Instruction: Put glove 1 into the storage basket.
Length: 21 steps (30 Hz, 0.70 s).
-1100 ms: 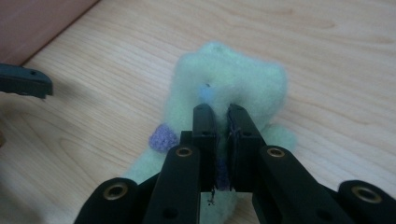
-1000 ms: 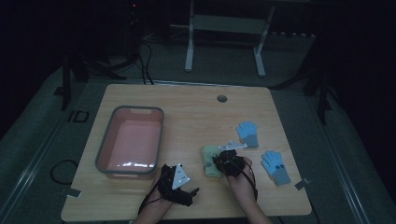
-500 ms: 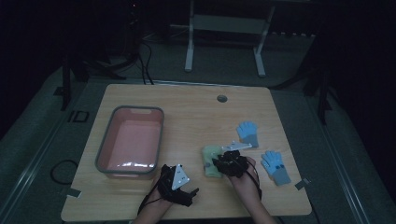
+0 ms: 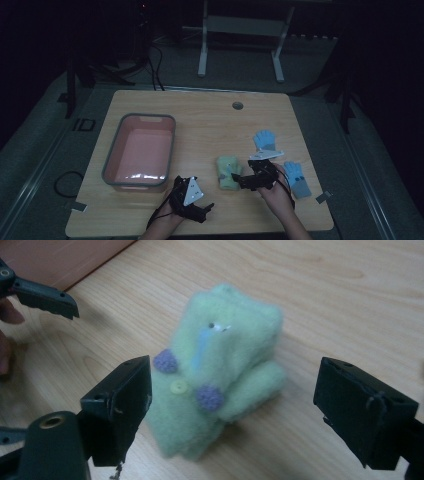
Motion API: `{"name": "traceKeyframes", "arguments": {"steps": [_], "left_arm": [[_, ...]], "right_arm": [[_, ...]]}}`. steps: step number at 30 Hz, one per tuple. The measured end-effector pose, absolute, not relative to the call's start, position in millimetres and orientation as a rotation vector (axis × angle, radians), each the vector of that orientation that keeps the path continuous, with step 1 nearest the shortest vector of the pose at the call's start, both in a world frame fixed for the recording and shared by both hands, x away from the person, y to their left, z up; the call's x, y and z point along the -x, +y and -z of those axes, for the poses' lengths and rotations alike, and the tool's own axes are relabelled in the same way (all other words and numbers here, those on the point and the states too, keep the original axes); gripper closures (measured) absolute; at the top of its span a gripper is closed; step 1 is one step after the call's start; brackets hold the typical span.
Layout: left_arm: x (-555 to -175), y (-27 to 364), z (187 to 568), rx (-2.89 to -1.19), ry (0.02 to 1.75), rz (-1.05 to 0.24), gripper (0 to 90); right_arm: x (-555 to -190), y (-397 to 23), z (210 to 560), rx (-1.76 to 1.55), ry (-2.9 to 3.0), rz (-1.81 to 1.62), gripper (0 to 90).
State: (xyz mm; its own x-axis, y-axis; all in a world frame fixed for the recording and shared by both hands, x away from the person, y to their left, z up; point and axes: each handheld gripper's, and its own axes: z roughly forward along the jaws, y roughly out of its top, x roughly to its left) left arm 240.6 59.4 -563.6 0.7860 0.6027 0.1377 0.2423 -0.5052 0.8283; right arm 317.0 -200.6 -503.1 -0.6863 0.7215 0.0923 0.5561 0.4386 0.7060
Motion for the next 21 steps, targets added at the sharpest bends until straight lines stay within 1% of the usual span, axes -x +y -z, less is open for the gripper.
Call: {"name": "traceKeyframes", "arguments": {"steps": [3,5,7,8,10,12,15,17,21], "left_arm": [[-240,60,558,-2.070,0.636,-0.549,0.8],[-240,60,554,-2.055,0.662,-0.542,0.9],[-242,60,551,-2.053,0.690,-0.477,0.9],[-243,60,549,-2.058,0.678,-0.434,0.9],[-243,57,548,-2.079,0.654,-0.441,0.9],[-245,54,547,-2.091,0.632,-0.383,0.9],[-249,47,546,-2.112,0.611,-0.345,0.9],[-251,41,545,-2.120,0.610,-0.344,0.9],[-255,33,541,-2.117,0.548,-0.331,0.9]], "right_arm": [[-318,-205,502,-1.076,2.476,-1.084,15.6],[-319,-211,500,-0.999,2.453,-1.074,14.0],[-321,-214,498,-0.973,2.443,-1.044,12.9],[-322,-215,497,-0.966,2.434,-1.021,12.8],[-325,-216,495,-0.956,2.432,-1.000,12.9],[-328,-216,491,-0.969,2.436,-0.992,13.5],[-332,-217,487,-0.998,2.434,-1.015,13.0],[-336,-218,483,-1.020,2.442,-1.081,12.1],[-339,-217,480,-1.040,2.451,-1.170,11.6]]}}
